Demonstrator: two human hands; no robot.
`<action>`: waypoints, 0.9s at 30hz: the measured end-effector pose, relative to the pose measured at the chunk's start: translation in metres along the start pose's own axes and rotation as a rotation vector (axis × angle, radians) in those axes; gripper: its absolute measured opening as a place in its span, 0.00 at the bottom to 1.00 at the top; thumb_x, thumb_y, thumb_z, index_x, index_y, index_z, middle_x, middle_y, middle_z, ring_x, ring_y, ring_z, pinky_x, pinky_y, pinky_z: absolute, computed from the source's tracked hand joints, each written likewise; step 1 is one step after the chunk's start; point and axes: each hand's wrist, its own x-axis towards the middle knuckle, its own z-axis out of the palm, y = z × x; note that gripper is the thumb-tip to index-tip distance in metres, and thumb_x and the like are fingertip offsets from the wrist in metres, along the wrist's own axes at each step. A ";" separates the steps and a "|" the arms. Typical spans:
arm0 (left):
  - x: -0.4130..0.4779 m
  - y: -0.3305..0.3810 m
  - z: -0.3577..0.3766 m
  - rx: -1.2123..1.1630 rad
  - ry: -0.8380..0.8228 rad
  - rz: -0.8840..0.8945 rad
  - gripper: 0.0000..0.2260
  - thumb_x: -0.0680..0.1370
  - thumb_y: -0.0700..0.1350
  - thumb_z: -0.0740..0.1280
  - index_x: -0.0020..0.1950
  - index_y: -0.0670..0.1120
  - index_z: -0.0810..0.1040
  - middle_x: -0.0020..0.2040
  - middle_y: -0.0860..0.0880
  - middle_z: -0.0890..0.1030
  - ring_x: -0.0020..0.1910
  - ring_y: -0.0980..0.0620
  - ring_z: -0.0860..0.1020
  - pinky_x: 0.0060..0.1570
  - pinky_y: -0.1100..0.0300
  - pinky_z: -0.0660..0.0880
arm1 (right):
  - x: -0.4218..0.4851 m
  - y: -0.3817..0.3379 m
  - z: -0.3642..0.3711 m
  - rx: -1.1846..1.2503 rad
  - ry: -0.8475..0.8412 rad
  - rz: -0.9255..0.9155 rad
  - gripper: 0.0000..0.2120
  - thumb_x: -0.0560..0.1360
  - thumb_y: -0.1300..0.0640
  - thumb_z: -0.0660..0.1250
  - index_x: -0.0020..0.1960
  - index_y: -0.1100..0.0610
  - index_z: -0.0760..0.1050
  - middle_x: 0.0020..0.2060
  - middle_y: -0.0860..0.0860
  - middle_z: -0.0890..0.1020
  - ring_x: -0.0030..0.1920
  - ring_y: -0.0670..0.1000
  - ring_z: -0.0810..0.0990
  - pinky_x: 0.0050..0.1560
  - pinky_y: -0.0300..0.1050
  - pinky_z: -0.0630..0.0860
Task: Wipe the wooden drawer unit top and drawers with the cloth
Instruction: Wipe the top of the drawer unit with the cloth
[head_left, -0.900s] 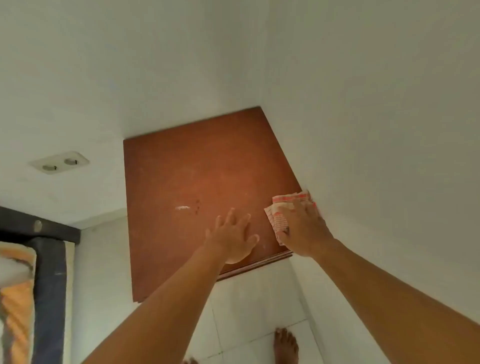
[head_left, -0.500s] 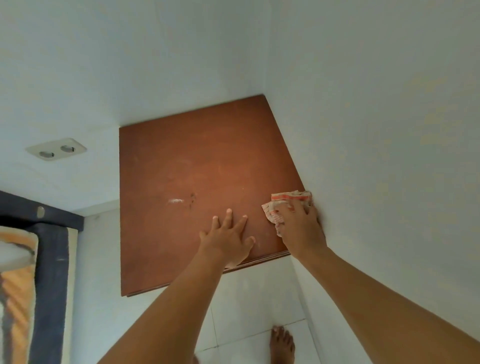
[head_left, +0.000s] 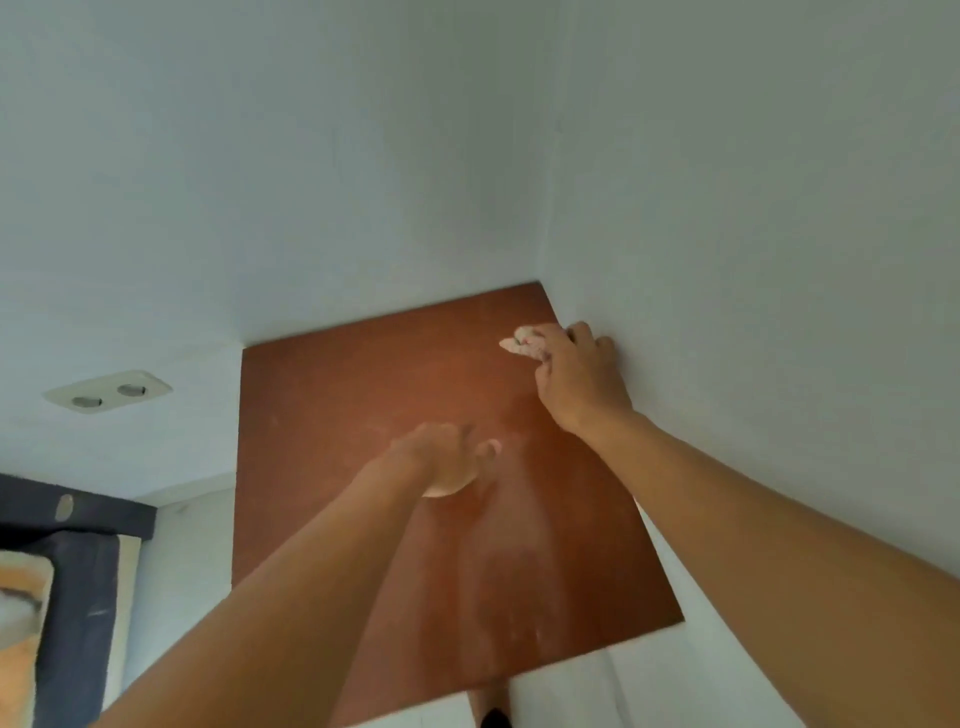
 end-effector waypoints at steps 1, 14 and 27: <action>0.017 -0.002 -0.017 0.005 0.042 0.006 0.31 0.82 0.66 0.53 0.82 0.53 0.61 0.79 0.46 0.67 0.78 0.42 0.64 0.75 0.40 0.62 | 0.025 -0.006 -0.001 -0.010 0.016 -0.007 0.22 0.81 0.59 0.59 0.74 0.49 0.69 0.67 0.56 0.72 0.63 0.61 0.69 0.59 0.52 0.71; 0.159 -0.031 -0.079 0.157 0.129 -0.015 0.29 0.84 0.60 0.54 0.84 0.58 0.50 0.85 0.49 0.46 0.83 0.42 0.47 0.77 0.36 0.53 | 0.163 -0.007 0.077 -0.235 -0.121 -0.216 0.28 0.79 0.44 0.61 0.78 0.46 0.62 0.76 0.52 0.65 0.76 0.60 0.61 0.75 0.61 0.61; 0.169 -0.039 -0.057 0.184 0.168 -0.032 0.27 0.84 0.61 0.42 0.82 0.63 0.39 0.83 0.51 0.36 0.83 0.44 0.38 0.75 0.30 0.43 | 0.155 0.016 0.119 -0.289 -0.134 -0.201 0.30 0.84 0.40 0.44 0.82 0.42 0.37 0.83 0.47 0.42 0.82 0.58 0.38 0.79 0.64 0.37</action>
